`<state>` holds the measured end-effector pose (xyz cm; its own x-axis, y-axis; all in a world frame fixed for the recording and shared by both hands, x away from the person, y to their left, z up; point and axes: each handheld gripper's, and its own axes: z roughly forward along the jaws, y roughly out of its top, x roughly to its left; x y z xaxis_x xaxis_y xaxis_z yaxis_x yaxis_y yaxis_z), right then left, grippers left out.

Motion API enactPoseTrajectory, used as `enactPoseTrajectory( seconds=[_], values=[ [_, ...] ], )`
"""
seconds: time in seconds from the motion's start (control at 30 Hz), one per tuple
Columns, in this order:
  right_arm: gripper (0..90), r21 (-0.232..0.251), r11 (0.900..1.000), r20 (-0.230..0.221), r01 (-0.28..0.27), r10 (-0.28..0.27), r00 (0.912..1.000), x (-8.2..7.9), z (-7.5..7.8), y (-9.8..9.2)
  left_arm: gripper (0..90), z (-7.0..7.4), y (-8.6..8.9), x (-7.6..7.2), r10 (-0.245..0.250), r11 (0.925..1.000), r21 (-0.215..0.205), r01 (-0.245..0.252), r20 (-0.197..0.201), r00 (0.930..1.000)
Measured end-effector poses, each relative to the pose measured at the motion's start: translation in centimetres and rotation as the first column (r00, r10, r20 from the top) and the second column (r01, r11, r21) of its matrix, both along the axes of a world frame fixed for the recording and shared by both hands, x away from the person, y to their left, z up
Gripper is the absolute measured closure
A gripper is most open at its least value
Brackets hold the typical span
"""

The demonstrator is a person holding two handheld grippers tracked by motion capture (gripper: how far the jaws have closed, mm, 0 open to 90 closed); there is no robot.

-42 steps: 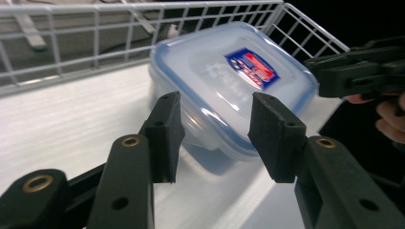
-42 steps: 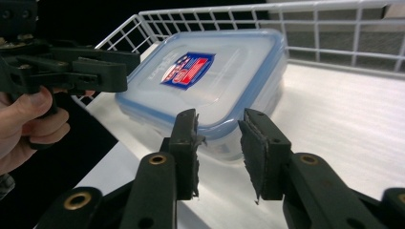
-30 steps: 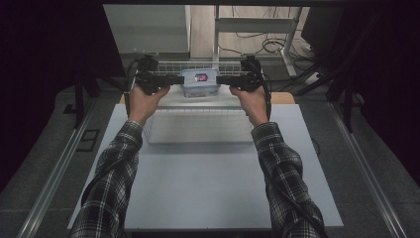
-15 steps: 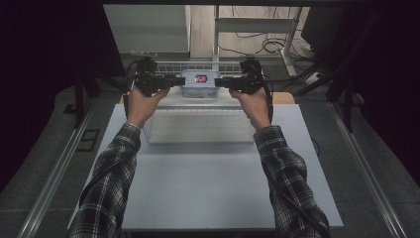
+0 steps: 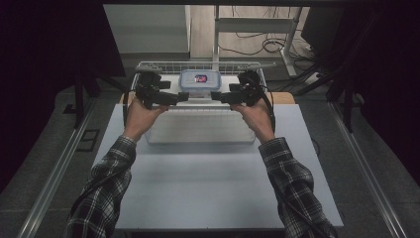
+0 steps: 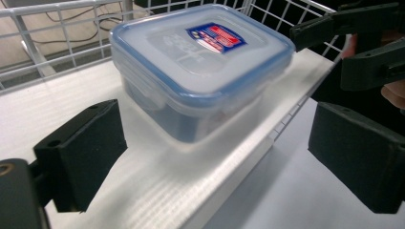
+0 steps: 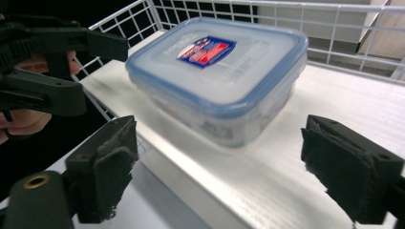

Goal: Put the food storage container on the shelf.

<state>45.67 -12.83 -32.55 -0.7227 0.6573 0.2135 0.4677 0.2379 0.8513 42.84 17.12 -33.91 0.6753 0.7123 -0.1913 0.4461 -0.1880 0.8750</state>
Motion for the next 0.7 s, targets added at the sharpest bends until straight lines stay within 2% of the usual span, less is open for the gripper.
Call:
enactPoseTrajectory(
  seconds=[0.07,0.17,0.5,0.7],
  values=[
    [9.2,-0.012,1.0,0.009,-0.008,0.008,0.9999,-0.4,-0.2,-0.1,3.6,-0.1,0.0,-0.6,-0.015,0.9998,0.014,0.015,0.012,0.9998],
    [7.5,-0.035,0.999,0.028,-0.013,0.014,0.9995,-1.1,-0.4,-0.3,3.4,-0.2,-0.2,-1.5,-0.029,0.9995,0.014,0.029,0.027,0.9992],
    [3.8,-0.038,0.998,0.064,-0.053,0.055,0.9964,-3.7,-1.0,-0.8,0.5,-1.4,-0.6,-4.2,-0.057,0.998,0.029,0.055,0.043,0.9975],
    [1.3,-0.084,0.994,0.102,-0.068,0.077,0.9918,-5.2,-1.5,-0.7,0.0,-2.1,-0.8,-6.0,-0.066,0.9973,0.036,0.064,0.055,0.9963]
  ],
)
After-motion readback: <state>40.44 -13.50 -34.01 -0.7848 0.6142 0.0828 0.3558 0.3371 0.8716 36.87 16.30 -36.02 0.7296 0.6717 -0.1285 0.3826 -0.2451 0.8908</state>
